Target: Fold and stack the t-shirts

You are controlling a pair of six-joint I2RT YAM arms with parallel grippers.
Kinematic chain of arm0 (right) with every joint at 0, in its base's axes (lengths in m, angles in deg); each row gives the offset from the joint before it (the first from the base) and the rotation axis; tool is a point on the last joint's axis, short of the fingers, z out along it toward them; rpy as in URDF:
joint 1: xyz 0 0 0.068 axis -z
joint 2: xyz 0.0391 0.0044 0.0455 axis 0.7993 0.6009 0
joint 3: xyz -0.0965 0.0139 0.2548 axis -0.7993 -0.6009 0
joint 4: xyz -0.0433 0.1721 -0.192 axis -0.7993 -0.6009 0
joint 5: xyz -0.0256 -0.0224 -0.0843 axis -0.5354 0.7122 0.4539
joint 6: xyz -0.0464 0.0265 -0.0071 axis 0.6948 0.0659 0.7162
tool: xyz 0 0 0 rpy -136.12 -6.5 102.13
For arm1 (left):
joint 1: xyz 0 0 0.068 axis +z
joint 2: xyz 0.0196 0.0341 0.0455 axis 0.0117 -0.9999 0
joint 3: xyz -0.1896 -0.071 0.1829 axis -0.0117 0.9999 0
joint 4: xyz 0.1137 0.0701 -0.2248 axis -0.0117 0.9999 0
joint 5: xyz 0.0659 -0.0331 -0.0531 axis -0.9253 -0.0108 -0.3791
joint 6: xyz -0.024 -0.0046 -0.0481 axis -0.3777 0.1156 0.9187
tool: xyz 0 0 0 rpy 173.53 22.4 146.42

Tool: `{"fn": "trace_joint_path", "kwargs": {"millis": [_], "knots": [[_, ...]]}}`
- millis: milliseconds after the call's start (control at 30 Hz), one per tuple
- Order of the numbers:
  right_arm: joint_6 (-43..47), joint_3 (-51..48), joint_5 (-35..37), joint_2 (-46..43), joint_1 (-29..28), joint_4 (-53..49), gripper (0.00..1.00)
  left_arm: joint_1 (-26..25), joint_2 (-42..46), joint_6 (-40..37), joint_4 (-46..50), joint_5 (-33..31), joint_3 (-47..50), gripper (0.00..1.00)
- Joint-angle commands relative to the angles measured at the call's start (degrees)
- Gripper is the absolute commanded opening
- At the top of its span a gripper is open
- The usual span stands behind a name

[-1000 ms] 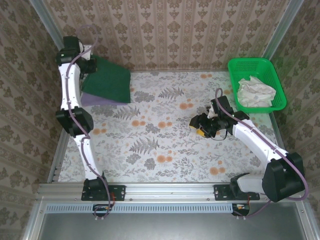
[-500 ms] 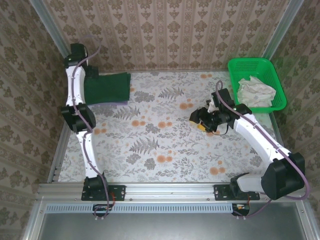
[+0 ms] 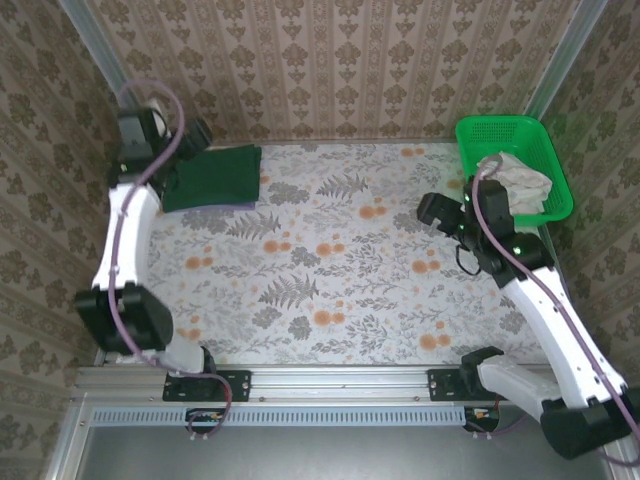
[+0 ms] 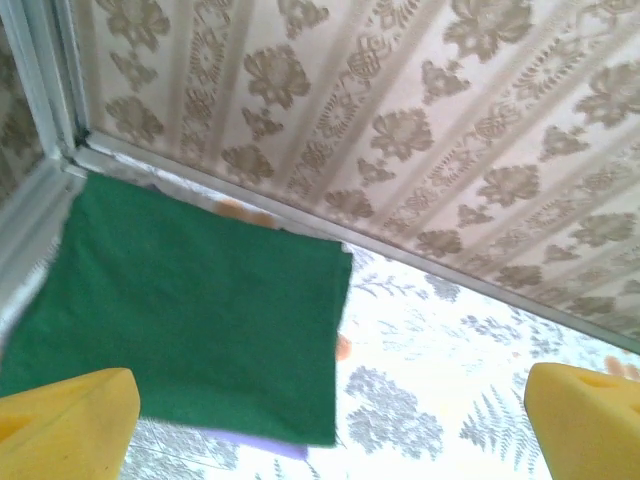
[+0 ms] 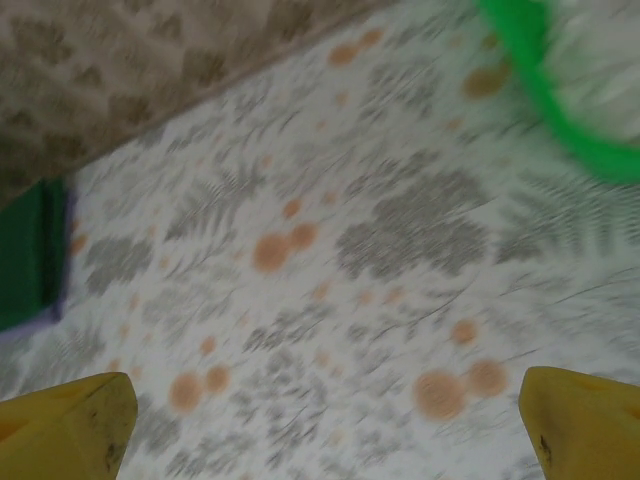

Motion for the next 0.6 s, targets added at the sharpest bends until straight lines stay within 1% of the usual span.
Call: {"fn": "trace_joint_path", "kwargs": {"millis": [0, 67, 133, 200, 300, 333, 367, 433, 500, 533, 567], "knots": [[3.89, -5.68, 16.18, -2.40, 0.57, 4.88, 0.99, -1.72, 7.12, 7.69, -14.36, -3.97, 17.72, 1.00], [4.80, -7.94, 19.81, -2.88, 0.76, 6.55, 0.99, -1.88, 13.19, 6.46, -15.54, -8.68, 27.60, 1.00], [6.20, -9.49, 21.62, -2.30, 0.85, 8.63, 1.00, -1.67, 18.41, 4.82, -15.06, -13.41, 34.32, 1.00], [9.68, -12.17, 21.02, -1.62, 0.99, 13.11, 1.00, -1.16, 23.25, 2.33, -15.97, -17.34, 40.43, 1.00], [15.28, -16.03, 17.84, -1.15, 1.09, 20.82, 1.00, -0.47, 30.02, -1.28, -16.60, -23.19, 47.68, 1.00], [17.45, -17.60, 16.77, -1.11, 1.14, 24.09, 0.99, 0.14, 31.67, -2.26, -16.97, -23.98, 49.60, 1.00], [19.09, -19.29, 16.50, -0.88, 1.21, 27.37, 1.00, 1.36, 32.88, -4.12, -18.11, -22.80, 51.43, 1.00], [22.58, -21.92, 15.43, 0.32, 1.58, 33.19, 1.00, 3.16, 33.50, -7.47, -19.02, -22.49, 53.66, 1.00], [26.86, -24.03, 12.87, 2.80, 2.32, 38.35, 1.00, 6.11, 32.08, -8.02, -19.67, -21.85, 54.89, 1.00], [28.50, -24.78, 11.52, 4.59, 2.87, 40.19, 1.00, 7.06, 30.74, -8.49, -21.02, -20.79, 55.70, 1.00], [29.90, -25.31, 10.32, 6.57, 3.58, 41.56, 1.00, 7.10, 29.70, -9.61, -22.82, -21.33, 56.74, 1.00]]}}
